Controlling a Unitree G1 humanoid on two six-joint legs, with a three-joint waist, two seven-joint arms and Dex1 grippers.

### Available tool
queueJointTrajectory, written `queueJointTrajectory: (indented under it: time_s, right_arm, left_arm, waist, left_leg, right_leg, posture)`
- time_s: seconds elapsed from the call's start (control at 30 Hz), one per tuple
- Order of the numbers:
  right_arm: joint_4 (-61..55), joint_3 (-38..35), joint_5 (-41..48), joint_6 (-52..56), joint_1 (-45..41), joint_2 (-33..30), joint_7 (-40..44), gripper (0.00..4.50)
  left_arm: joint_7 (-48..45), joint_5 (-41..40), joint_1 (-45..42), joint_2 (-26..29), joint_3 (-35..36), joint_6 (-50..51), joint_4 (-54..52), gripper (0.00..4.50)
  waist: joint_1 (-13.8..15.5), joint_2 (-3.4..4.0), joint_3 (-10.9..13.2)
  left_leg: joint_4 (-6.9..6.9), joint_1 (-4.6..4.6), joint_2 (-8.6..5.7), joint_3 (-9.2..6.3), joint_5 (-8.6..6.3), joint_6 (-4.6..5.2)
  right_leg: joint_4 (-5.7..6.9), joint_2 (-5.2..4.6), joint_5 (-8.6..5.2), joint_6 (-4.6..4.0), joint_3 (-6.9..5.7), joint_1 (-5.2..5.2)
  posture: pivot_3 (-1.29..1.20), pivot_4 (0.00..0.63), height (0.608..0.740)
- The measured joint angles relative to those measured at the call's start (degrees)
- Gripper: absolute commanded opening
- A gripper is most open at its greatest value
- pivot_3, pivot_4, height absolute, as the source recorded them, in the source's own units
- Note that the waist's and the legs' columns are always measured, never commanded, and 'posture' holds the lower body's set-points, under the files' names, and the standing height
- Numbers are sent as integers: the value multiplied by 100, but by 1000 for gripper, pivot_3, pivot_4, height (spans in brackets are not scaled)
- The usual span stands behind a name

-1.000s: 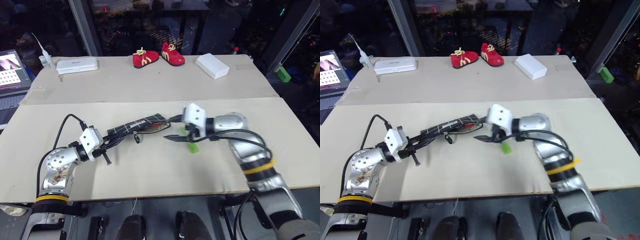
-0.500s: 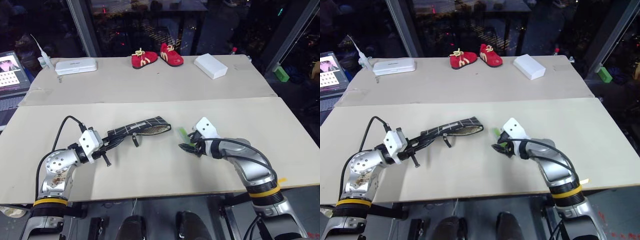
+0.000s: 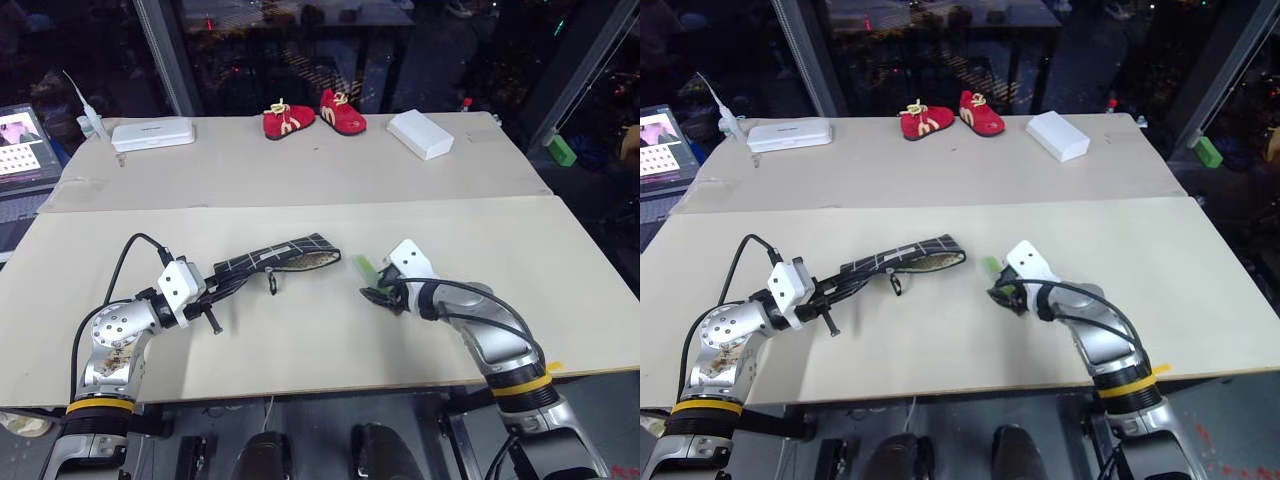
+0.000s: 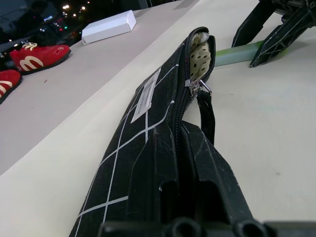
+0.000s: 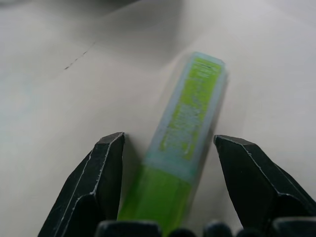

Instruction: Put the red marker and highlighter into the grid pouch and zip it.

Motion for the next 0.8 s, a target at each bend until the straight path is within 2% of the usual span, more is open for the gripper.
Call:
queueJointTrajectory:
  time_s: [0.03,0.13,0.27,0.57,0.67,0.8]
  right_arm:
    - [0,-37,22,5,33,42,-20,3212]
    - [-59,-71,114,-21,180,143,-21,2444]
    - [-138,-34,108,-94,271,139,-13,1104]
    - [17,-78,137,-241,54,24,2,1067]
    - [-91,-411,402,-593,-445,-145,249,1067]
    - [-872,-757,839,-1073,-850,-605,917,1067]
  left_arm:
    - [7,0,5,0,0,0,-3,0]
    - [41,0,34,0,0,2,-55,0]
    - [58,-2,59,0,0,4,-97,0]
    - [56,-4,81,0,0,15,-120,0]
    - [49,-6,63,1,-3,21,-120,0]
    - [35,-6,9,1,-4,24,-116,0]
  waist:
    - [0,-1,0]
    - [-10,-3,-3]
    - [-1,-5,-4]
    - [1,-5,-3]
    - [-15,0,1]
    - [7,0,1]
  left_leg:
    - [0,0,0,-1,0,0]
    - [0,5,2,-8,-1,1]
    - [0,20,2,-12,-2,2]
    - [0,10,0,-15,-2,3]
    - [0,-12,0,-14,-2,3]
    - [-5,-22,4,-13,-6,7]
  right_leg:
    - [-2,0,0,0,-1,2]
    - [-3,0,0,0,-1,7]
    - [-6,-1,-1,1,-3,26]
    - [-7,-2,-1,1,-1,15]
    - [-2,-1,0,1,4,-13]
    - [-5,4,-4,6,-8,-20]
  posture:
    - [0,150,740]
    - [0,150,740]
    - [0,150,740]
    - [0,150,740]
    - [0,150,740]
    - [0,150,740]
